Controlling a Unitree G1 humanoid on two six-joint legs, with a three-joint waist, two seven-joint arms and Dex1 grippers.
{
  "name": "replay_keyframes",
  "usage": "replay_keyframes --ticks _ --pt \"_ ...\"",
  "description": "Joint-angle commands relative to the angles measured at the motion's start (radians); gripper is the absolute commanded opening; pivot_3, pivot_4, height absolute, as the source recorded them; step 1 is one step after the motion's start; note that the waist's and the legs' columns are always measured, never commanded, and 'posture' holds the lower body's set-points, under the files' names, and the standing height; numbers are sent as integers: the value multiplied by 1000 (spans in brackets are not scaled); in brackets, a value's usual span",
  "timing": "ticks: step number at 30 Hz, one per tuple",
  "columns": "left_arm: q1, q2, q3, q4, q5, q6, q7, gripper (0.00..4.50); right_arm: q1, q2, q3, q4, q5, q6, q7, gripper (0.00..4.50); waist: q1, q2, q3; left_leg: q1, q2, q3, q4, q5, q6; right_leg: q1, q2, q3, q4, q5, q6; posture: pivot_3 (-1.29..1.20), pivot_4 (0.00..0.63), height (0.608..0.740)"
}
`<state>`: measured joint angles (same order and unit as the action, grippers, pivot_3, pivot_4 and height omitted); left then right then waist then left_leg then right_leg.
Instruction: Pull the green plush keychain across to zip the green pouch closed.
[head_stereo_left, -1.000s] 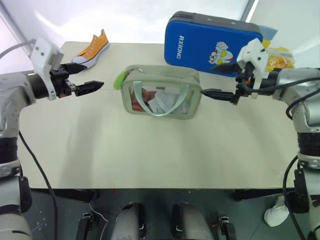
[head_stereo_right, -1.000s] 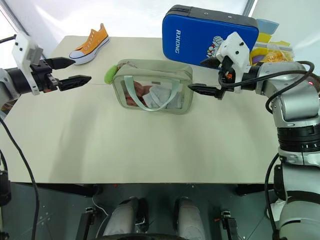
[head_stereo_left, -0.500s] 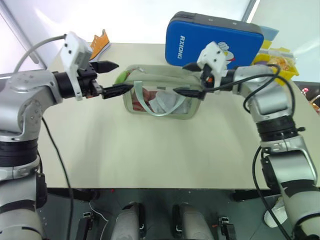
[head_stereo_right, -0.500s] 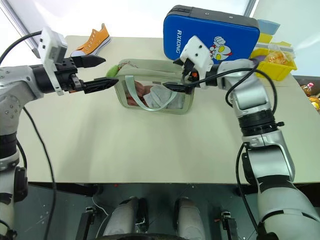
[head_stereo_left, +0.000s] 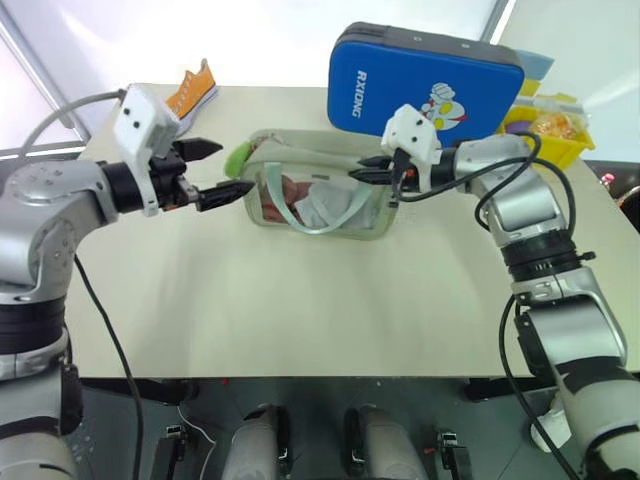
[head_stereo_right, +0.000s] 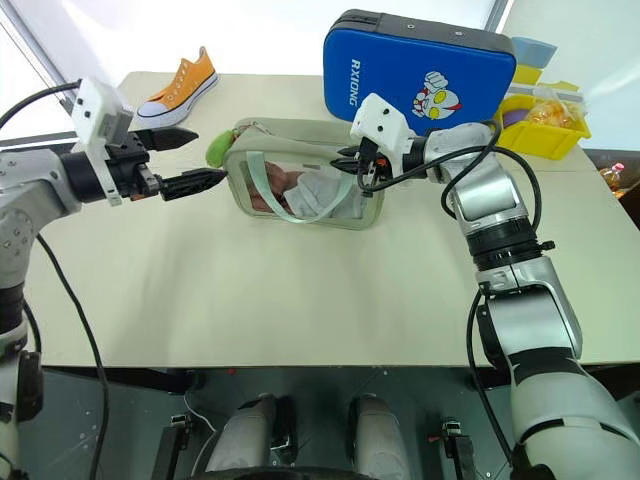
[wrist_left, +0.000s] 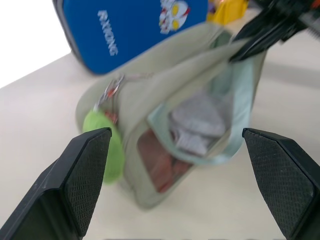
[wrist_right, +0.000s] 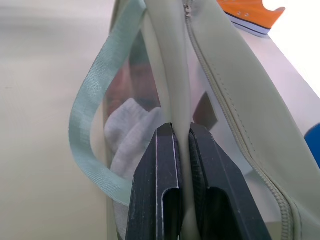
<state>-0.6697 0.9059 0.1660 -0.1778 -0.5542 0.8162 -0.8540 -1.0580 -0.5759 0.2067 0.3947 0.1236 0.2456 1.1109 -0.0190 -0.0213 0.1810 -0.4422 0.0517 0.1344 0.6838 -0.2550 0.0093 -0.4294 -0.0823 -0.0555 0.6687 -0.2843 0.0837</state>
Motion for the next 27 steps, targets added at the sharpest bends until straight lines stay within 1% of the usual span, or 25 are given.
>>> replay_keyframes --ticks 1,4,9,12,13,14,15,16,17,20,23,27 --pt "24 76 87 11 12 -32 -28 4500 -36 -50 -76 -119 70 23 65 29 1 0 0 0 0 0 0 0 0 0 0 0 0 0 0 0 150 740" --pt "45 85 105 15 6 -38 -16 4500 34 -71 -60 -233 96 86 100 29 6 0 0 0 0 0 0 0 0 0 -1 0 0 0 0 0 150 740" --pt "59 32 93 -45 -27 -14 22 4500 153 -50 -36 -365 94 147 59 29 8 -1 0 0 0 -1 1 0 0 2 -1 0 0 0 0 0 150 740" --pt "60 19 94 -64 -45 5 29 4500 191 -66 -40 -425 108 194 65 29 3 -1 0 0 0 -1 1 0 0 2 -1 0 1 0 0 0 150 740" --pt "63 22 96 -67 -49 10 26 4500 196 -76 -48 -442 117 212 69 764 0 -1 0 1 0 0 1 0 0 1 0 0 1 0 0 0 150 740" --pt "67 28 97 -67 -52 15 20 4500 196 -90 -57 -456 120 226 70 1070 0 -1 0 1 0 0 1 0 0 1 0 0 1 0 0 0 150 740" --pt "71 34 98 -65 -57 21 12 4500 194 -104 -67 -469 125 241 68 1493 1 -1 0 1 0 0 1 0 0 1 0 0 1 0 0 0 150 740" --pt "77 42 98 -62 -60 23 3 4500 190 -116 -75 -481 132 257 67 2125 2 -1 0 1 0 0 1 0 0 1 0 0 1 0 0 0 150 740" --pt "85 50 98 -55 -57 20 -6 4500 189 -136 -88 -500 141 277 71 2306 3 -1 0 1 0 0 1 0 0 1 0 0 1 0 0 0 150 740" --pt "106 76 100 -39 -48 13 -30 4500 191 -186 -120 -545 167 326 70 2306 5 -1 0 1 0 0 1 0 0 1 0 0 1 0 0 0 150 740" --pt "124 89 103 -45 -60 23 -44 4500 224 -226 -127 -575 172 359 61 2306 7 -1 -1 1 0 -1 1 0 0 1 0 0 1 0 0 0 150 740" --pt "150 75 80 -48 -41 4 -39 4500 268 -220 -107 -554 146 342 26 2306 6 -1 -1 1 0 0 1 0 0 2 0 0 0 0 0 0 150 740"
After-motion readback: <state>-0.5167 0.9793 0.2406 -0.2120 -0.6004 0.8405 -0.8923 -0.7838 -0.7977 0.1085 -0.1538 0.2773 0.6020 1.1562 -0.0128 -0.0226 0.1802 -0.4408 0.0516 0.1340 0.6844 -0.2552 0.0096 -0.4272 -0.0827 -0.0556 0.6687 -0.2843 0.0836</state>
